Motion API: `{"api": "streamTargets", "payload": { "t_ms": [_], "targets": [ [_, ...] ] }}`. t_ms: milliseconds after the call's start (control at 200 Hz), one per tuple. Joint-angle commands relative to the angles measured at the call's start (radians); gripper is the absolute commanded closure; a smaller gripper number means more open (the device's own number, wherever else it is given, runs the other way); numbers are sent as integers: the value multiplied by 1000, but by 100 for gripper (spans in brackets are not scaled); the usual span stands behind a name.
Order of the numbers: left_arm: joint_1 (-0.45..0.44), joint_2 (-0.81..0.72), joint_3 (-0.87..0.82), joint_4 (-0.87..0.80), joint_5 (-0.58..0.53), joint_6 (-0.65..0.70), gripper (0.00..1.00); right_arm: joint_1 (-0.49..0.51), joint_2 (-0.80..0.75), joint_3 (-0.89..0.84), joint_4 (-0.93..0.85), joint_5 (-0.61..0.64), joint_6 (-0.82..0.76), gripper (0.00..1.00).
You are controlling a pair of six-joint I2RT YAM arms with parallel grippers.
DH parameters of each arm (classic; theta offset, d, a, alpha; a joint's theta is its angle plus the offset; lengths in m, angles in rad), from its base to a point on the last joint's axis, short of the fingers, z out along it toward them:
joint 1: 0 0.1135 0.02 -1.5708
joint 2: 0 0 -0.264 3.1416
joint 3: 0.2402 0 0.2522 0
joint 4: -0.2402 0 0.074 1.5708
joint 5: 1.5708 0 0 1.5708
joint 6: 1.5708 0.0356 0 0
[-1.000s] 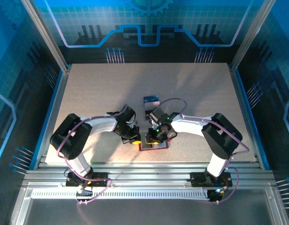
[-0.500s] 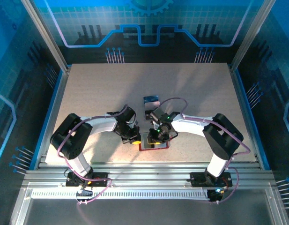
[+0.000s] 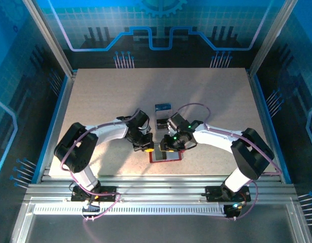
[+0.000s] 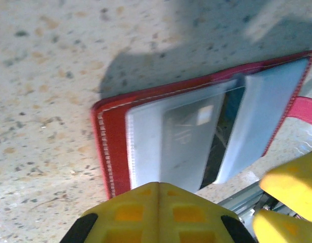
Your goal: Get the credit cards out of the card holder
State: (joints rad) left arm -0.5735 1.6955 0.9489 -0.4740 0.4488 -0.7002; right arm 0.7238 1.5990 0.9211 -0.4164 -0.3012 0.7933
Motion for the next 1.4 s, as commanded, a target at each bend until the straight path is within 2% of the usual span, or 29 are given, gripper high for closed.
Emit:
{"api": "streamTargets", "payload": {
  "t_ms": [0,345,540,935,1396],
  "targets": [
    [-26,-12,42,-45,-3,-1,100,-25,-10,-28,25,-45,13,68],
    [-57,68,38,-8,-5,-10,100,-63,33,-121,208,-182,63,68],
    [-56,98,25,-18,-11,11,100,-68,58,-152,268,-204,81,68],
    [-57,107,-19,-38,-40,35,100,-99,24,-175,267,-200,72,68],
    [-57,102,-25,-37,-40,34,100,-100,94,-180,297,-256,57,68]
  ]
}}
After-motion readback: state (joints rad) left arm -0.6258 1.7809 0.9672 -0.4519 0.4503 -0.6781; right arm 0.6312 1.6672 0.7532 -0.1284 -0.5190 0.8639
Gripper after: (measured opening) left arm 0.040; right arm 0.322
